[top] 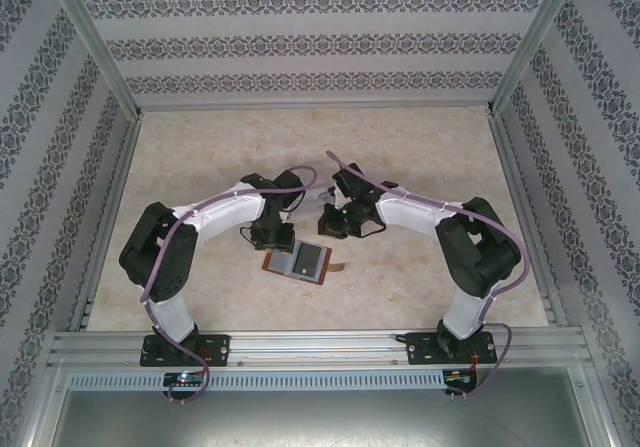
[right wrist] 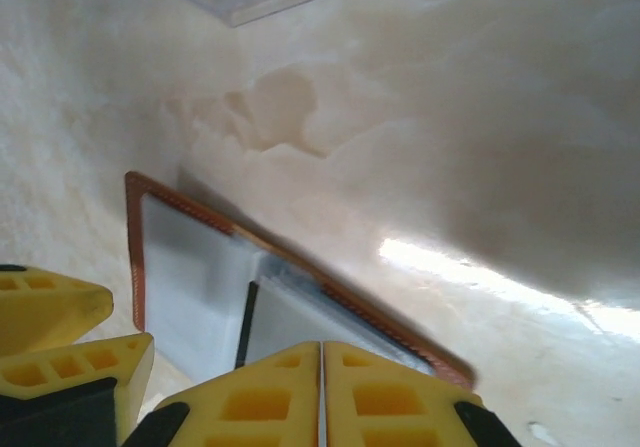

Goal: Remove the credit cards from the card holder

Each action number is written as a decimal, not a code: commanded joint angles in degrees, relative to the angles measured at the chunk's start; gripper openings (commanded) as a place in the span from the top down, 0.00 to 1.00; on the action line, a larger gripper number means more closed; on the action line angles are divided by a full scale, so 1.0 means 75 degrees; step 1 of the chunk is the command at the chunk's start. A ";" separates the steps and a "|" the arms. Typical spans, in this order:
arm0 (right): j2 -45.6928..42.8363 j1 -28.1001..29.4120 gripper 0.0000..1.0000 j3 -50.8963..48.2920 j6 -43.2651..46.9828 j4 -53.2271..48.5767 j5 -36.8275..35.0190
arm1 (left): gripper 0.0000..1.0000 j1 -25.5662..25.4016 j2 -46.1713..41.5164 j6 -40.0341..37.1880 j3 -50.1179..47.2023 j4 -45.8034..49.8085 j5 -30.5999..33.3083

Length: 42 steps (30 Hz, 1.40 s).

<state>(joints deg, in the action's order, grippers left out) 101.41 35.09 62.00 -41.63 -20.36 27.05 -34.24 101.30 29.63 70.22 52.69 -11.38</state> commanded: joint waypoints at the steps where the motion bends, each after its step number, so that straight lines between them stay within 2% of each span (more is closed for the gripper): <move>1: 0.0063 0.0086 0.92 0.0093 -0.0065 -0.0069 0.0181 | 0.61 0.0132 -0.0139 0.0094 0.0165 -0.0135 -0.0621; 8: -0.0043 0.0183 0.96 -0.0248 -0.0505 0.0331 0.0417 | 0.76 0.0130 0.0105 0.0425 -0.0333 -0.1402 -0.2768; 14: 0.0096 0.0292 0.96 -0.0433 -0.0713 0.0405 0.0512 | 0.85 0.0410 0.0334 0.0333 -0.0527 -0.1237 -0.2212; 18: 0.0264 0.0322 0.96 -0.0451 -0.0728 0.0475 0.0640 | 0.88 0.0711 0.0260 0.0283 -0.0900 -0.1380 -0.2084; 23: 0.0547 0.0315 0.96 -0.0450 -0.0741 0.0642 0.0733 | 0.88 0.0780 0.0550 0.0233 -0.1267 -0.1785 -0.2629; 27: 0.0713 0.0278 0.97 -0.0392 -0.0687 0.0609 0.0594 | 0.87 0.0774 0.0708 0.0268 -0.1482 -0.1899 -0.2725; 42: 0.0999 -0.0179 0.97 0.0327 -0.0077 0.0137 0.0512 | 0.86 0.0745 -0.0311 0.0748 -0.2210 -0.1817 -0.2922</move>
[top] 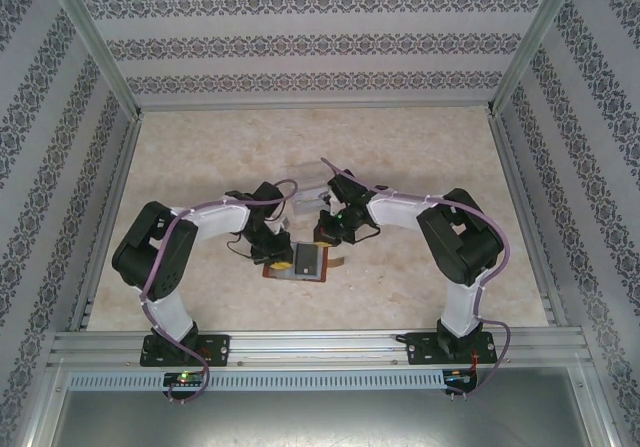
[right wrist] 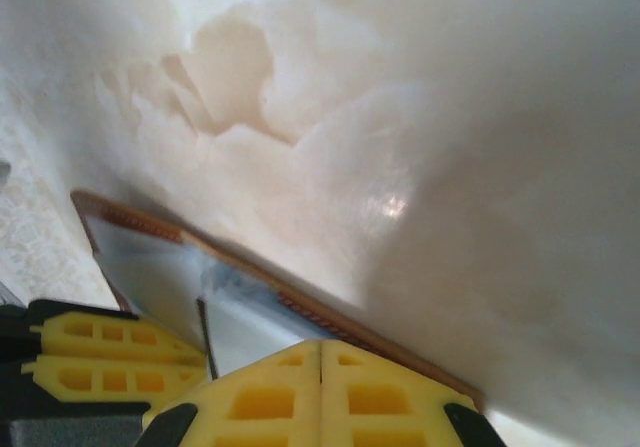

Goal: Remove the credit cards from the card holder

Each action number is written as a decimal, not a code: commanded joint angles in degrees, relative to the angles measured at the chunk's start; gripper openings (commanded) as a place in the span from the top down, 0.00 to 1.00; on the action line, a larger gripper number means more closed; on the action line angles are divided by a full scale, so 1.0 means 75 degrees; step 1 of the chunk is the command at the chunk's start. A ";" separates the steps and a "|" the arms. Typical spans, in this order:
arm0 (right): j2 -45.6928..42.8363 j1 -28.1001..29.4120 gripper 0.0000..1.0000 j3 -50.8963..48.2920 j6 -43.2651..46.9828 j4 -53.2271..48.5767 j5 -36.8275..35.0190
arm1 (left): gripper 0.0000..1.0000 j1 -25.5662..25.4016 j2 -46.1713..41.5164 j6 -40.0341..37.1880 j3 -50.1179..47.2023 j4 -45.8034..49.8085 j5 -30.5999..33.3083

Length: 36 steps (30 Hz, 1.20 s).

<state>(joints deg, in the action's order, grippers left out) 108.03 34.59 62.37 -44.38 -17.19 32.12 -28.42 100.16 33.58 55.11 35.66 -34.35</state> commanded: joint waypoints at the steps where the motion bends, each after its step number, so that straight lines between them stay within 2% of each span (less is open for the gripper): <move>1: 0.0116 -0.0124 0.97 0.0320 0.0315 -0.0315 -0.0146 | 0.86 -0.0020 -0.0223 0.0220 -0.0169 0.0519 0.0190; 9: -0.0308 -0.0122 0.96 0.0196 0.0240 -0.0277 -0.0172 | 0.83 -0.0013 -0.0608 0.0139 0.0699 0.1184 0.0709; 13: -0.0525 -0.0124 0.96 0.0098 0.0134 -0.0228 -0.0199 | 0.83 -0.0016 -0.0364 0.0175 0.1003 0.0881 0.0330; 17: -0.0699 -0.0112 0.96 -0.0009 0.0028 -0.0221 -0.0253 | 0.83 0.0002 0.0081 0.0062 0.0977 0.0739 0.0142; 27: -0.0833 0.0268 0.93 -0.0597 -0.0362 0.0124 -0.0099 | 0.84 0.0040 0.0555 -0.0341 0.0583 0.0956 0.0828; 36: -0.0710 0.0332 0.91 -0.0735 -0.0364 0.0166 -0.0221 | 0.84 0.0038 0.0300 -0.0431 0.0356 0.1277 0.1326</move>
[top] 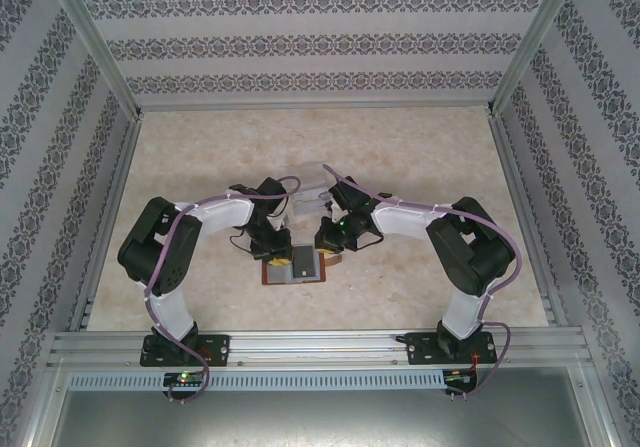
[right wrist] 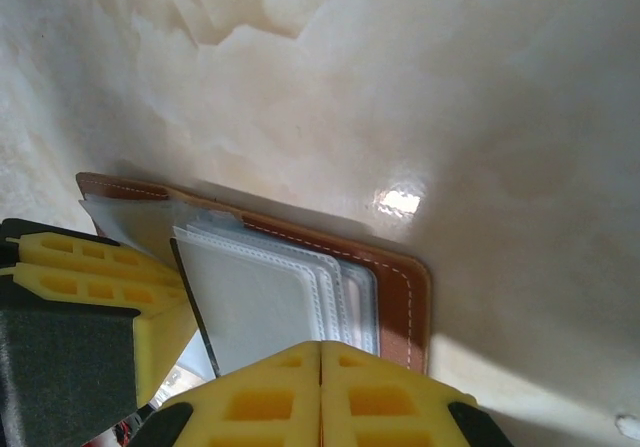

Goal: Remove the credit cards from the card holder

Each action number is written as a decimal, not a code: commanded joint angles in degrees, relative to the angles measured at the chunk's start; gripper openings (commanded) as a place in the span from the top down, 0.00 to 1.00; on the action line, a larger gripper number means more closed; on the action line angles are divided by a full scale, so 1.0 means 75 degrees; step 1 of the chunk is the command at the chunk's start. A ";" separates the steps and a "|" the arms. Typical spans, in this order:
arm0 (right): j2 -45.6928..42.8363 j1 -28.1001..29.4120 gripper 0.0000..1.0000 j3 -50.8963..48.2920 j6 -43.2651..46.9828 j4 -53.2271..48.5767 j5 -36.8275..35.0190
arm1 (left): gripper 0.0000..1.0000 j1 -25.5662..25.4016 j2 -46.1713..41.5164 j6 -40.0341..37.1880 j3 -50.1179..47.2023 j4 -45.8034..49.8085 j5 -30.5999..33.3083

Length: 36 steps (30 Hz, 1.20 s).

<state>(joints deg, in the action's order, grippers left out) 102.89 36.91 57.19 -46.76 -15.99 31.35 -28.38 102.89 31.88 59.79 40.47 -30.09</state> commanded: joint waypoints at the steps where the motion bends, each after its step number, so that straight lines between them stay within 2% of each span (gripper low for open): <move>1: -0.0031 0.0036 0.91 -0.0047 -0.0048 -0.0004 -0.0154 | 0.84 0.0033 -0.0122 -0.0219 -0.0272 0.0737 0.0858; 6: 0.0015 0.0093 0.89 0.0006 0.0009 -0.0093 -0.0206 | 0.84 0.0033 -0.0357 -0.0232 -0.0255 0.0952 0.1233; 18: 0.0149 0.0550 0.79 0.0621 0.0124 -0.0481 -0.0279 | 0.82 0.0051 -0.1105 0.0110 0.0017 0.0744 0.1148; 26: -0.0127 0.0688 0.74 0.1031 0.0282 -0.1412 -0.1150 | 0.80 0.0374 -0.1420 0.0723 -0.0715 -0.0525 -0.0108; 36: 0.0447 0.1031 0.72 0.0868 -0.0085 -0.0782 -0.0444 | 0.78 0.0664 -0.1504 0.1436 -0.1481 -0.2017 -0.1180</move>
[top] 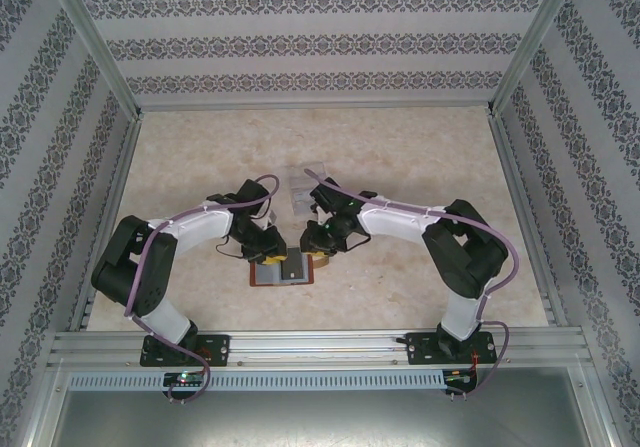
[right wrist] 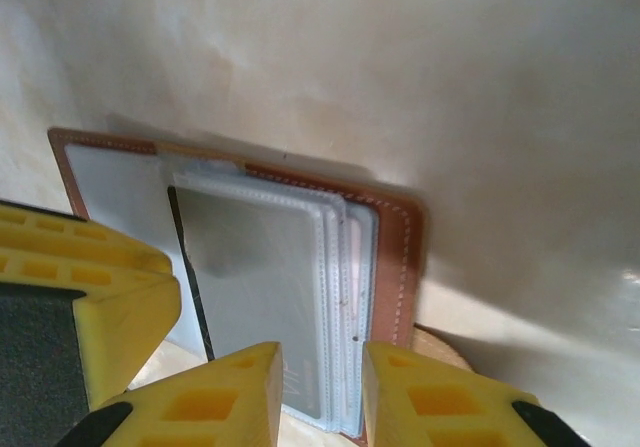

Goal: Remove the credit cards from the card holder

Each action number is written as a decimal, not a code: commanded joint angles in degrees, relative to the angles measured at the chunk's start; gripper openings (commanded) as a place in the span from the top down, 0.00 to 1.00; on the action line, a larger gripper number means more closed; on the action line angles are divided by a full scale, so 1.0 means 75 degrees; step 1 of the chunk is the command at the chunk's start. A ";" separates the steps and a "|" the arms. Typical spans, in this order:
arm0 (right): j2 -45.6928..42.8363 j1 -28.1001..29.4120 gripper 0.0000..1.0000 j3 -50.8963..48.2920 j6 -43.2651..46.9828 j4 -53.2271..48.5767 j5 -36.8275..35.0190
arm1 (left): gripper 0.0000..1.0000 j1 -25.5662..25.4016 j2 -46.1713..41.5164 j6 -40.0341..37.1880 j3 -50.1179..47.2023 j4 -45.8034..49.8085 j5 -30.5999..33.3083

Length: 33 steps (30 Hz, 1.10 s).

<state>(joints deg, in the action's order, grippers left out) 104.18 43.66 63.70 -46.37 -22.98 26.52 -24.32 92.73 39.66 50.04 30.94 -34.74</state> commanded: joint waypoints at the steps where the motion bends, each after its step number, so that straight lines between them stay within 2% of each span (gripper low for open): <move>1: 0.0320 0.0159 0.72 -0.0010 -0.0183 0.0226 0.0233 | 0.77 0.0156 -0.0171 0.0460 -0.0257 -0.0840 -0.0613; 12: 0.0448 0.0002 0.74 -0.0221 -0.0222 0.0132 -0.0281 | 0.77 0.0185 -0.0098 0.0055 -0.0074 -0.0099 -0.0197; 19: 0.0207 -0.0273 0.75 -0.0510 -0.0122 -0.0002 -0.0497 | 0.77 0.0160 -0.0054 0.0054 -0.0042 -0.0169 -0.0374; 22: 0.0160 -0.0336 0.76 -0.0570 -0.0070 -0.0013 -0.0475 | 0.77 0.0142 -0.0047 0.0168 -0.0140 -0.0455 -0.0646; 28: 0.0150 -0.0340 0.76 -0.0560 -0.0025 -0.0027 -0.0402 | 0.77 0.0072 -0.0037 0.0772 -0.0418 -0.1936 -0.1328; 33: 0.0143 -0.0349 0.76 -0.0540 -0.0028 -0.0041 -0.0385 | 0.77 0.0078 0.0198 0.0736 -0.0354 -0.1929 -0.1371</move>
<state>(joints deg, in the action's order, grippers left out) 105.73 41.71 60.99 -47.59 -20.51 26.22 -23.55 93.19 44.05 47.68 19.09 -43.38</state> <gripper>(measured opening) 0.243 0.231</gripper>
